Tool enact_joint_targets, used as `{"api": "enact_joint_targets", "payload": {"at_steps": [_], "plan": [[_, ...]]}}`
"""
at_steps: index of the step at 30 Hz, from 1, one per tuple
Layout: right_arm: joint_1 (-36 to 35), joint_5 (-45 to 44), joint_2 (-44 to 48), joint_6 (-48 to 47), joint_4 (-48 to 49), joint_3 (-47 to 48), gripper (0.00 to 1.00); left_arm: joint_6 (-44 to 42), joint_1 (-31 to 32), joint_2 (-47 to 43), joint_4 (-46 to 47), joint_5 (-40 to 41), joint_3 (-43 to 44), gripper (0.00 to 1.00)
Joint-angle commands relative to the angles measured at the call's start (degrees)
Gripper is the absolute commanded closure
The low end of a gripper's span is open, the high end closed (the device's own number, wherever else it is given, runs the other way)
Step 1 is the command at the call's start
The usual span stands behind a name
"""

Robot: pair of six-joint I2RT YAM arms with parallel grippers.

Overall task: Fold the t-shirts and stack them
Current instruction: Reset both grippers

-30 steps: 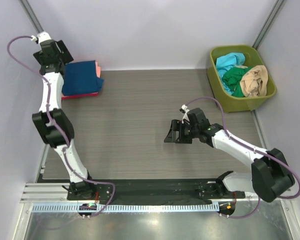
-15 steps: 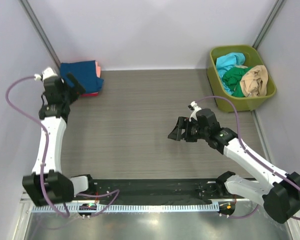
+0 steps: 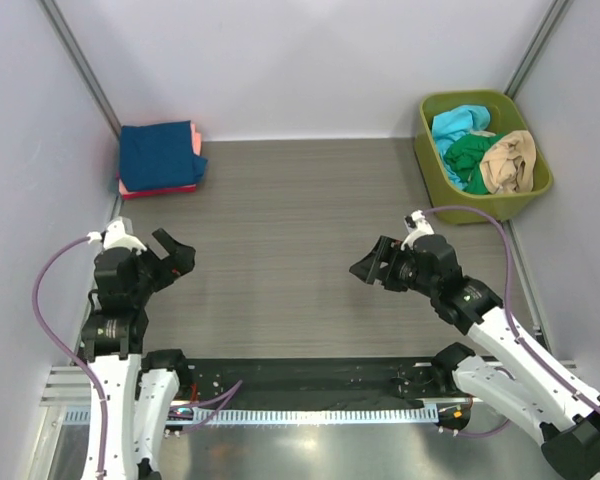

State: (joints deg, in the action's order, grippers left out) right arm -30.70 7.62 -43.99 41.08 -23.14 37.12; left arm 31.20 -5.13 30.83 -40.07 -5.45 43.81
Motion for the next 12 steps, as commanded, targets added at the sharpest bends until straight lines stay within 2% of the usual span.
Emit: {"api": "enact_joint_targets", "payload": {"at_steps": [1,5,8,12], "plan": [[-0.4,-4.7,2.7,3.4,-2.0,-2.8,0.23,-1.3,2.5,0.3,0.7,-2.2,0.0,0.0],[-0.4,-7.2,5.4,6.4,-3.8,-5.0,0.22,-0.9,4.6,1.8,1.4,-4.9,0.0,0.0],[-0.4,-10.1,7.6,8.7,-4.6,-6.5,0.22,0.3,8.5,2.8,4.4,-8.0,-1.7,0.0],[-0.6,-11.6,9.3,9.1,-5.0,-6.7,0.22,-0.2,11.5,5.2,3.9,-8.5,-1.1,0.0]]}}
